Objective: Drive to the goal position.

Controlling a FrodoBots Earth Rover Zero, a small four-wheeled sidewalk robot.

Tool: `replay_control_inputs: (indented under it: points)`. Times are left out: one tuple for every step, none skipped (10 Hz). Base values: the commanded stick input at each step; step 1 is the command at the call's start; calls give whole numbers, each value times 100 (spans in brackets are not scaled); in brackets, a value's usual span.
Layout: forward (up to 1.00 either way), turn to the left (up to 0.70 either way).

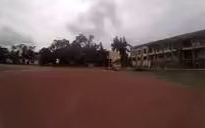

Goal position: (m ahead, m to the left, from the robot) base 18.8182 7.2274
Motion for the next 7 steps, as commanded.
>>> replay_control_inputs:
  points:
    - [70, 0]
    - [70, 0]
    - [70, 0]
    - [70, 0]
    - [70, 0]
    - [70, 0]
    - [70, 0]
